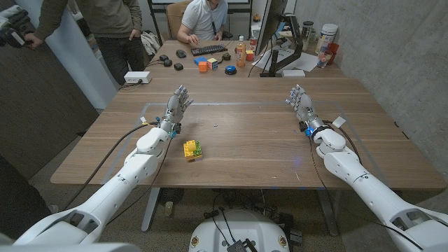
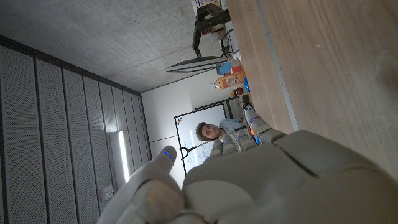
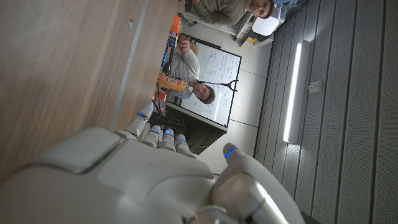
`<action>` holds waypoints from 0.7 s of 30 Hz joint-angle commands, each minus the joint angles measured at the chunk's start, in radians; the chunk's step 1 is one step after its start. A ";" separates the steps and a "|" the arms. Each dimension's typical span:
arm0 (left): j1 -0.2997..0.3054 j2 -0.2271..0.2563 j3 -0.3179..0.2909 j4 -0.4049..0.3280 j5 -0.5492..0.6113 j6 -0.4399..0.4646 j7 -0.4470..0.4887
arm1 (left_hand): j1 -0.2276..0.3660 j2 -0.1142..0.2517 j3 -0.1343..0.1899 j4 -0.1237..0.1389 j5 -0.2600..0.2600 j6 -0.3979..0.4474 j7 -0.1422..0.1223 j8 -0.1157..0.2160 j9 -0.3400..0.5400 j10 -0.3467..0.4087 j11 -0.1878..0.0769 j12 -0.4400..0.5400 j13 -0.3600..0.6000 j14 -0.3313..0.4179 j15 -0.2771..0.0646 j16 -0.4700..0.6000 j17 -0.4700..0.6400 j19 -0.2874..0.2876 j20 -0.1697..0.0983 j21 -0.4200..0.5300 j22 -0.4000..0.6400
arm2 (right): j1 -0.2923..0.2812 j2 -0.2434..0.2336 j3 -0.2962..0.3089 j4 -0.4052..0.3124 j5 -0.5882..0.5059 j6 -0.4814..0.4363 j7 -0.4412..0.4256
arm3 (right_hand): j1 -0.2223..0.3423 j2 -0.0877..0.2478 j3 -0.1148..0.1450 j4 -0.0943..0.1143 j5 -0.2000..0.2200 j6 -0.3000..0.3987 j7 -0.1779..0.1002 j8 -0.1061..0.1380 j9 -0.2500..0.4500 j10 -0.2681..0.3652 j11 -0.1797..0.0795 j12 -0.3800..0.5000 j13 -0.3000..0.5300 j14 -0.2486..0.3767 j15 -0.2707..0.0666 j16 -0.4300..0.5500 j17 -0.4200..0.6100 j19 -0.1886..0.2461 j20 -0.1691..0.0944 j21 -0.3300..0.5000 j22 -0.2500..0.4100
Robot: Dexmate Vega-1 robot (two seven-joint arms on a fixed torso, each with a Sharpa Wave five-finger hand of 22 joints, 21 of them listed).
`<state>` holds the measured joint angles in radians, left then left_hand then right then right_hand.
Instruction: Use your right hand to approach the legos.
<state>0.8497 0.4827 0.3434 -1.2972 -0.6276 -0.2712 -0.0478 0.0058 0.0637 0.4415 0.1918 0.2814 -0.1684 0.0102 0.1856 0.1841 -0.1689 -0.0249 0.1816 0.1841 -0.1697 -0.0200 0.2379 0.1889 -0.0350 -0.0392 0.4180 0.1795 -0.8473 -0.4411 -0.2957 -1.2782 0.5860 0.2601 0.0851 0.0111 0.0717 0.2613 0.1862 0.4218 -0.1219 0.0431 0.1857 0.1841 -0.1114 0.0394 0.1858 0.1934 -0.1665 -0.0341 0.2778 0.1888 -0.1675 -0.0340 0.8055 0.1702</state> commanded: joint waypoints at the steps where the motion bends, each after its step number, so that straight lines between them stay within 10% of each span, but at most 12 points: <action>1: 0.018 -0.061 -0.075 0.006 0.065 0.038 -0.044 | 0.000 0.118 0.005 -0.001 0.006 -0.071 0.000 0.004 0.002 -0.073 -0.002 0.005 0.003 -0.031 -0.001 0.006 0.002 -0.009 -0.032 0.005 0.002 | -0.020 0.163 0.188 0.019 -0.178 -0.069 0.124 | 0.005 0.105 0.006 -0.001 0.006 -0.009 0.001 0.005 0.003 -0.007 -0.001 0.007 0.001 -0.039 -0.018 0.004 0.003 -0.127 -0.117 0.007 0.004; 8: 0.023 -0.089 -0.108 0.005 0.099 0.054 -0.064 | 0.000 0.118 0.005 -0.001 0.006 -0.071 0.000 0.005 0.002 -0.073 -0.002 0.005 0.003 -0.031 -0.001 0.005 0.002 -0.008 -0.032 0.003 0.002 | -0.037 0.233 0.268 -0.004 -0.276 -0.081 0.168 | 0.005 0.099 0.003 -0.002 0.005 -0.008 -0.001 0.005 0.003 -0.005 -0.002 0.008 0.001 -0.036 -0.018 0.004 0.002 -0.120 -0.101 0.005 0.004; 12: 0.026 -0.099 -0.122 0.003 0.113 0.062 -0.072 | 0.000 0.118 0.004 -0.001 0.006 -0.071 0.000 0.005 0.002 -0.073 -0.002 0.005 0.003 -0.031 0.000 0.005 0.002 -0.007 -0.032 0.001 0.002 | -0.070 0.256 0.293 -0.067 -0.340 -0.107 0.148 | 0.023 0.039 -0.028 -0.028 -0.006 0.028 -0.024 0.014 0.003 0.042 0.009 0.018 -0.001 0.011 0.005 0.003 -0.008 -0.075 0.064 -0.010 0.001; 21: 0.033 -0.113 -0.145 -0.003 0.133 0.073 -0.089 | 0.000 0.118 0.004 -0.001 0.006 -0.069 0.000 0.006 0.002 -0.071 -0.002 0.005 0.003 -0.030 0.000 0.006 0.002 -0.006 -0.029 -0.002 0.002 | -0.167 0.299 0.309 -0.222 -0.444 -0.122 0.109 | 0.068 -0.044 -0.076 -0.070 -0.022 0.107 -0.078 0.019 0.006 0.143 0.009 0.031 -0.001 0.164 0.091 0.002 -0.012 0.119 0.239 -0.034 -0.003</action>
<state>0.8748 0.3929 0.2321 -1.2934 -0.5254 -0.2161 -0.1127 0.0058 0.0636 0.4414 0.1917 0.2814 -0.1682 0.0104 0.1856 0.1839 -0.1688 -0.0249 0.1816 0.1839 -0.1697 -0.0201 0.2381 0.1887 -0.0349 -0.0392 0.4179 0.1793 -0.9227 -0.2115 -0.0373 -1.3542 0.2682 0.1664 0.2170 0.0785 0.0536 0.1975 0.1228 0.4023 -0.0274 -0.0223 0.2013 0.1839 0.0156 0.0461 0.2128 0.1906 -0.0388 0.0178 0.2778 0.1735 -0.0780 0.1627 0.7816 0.1674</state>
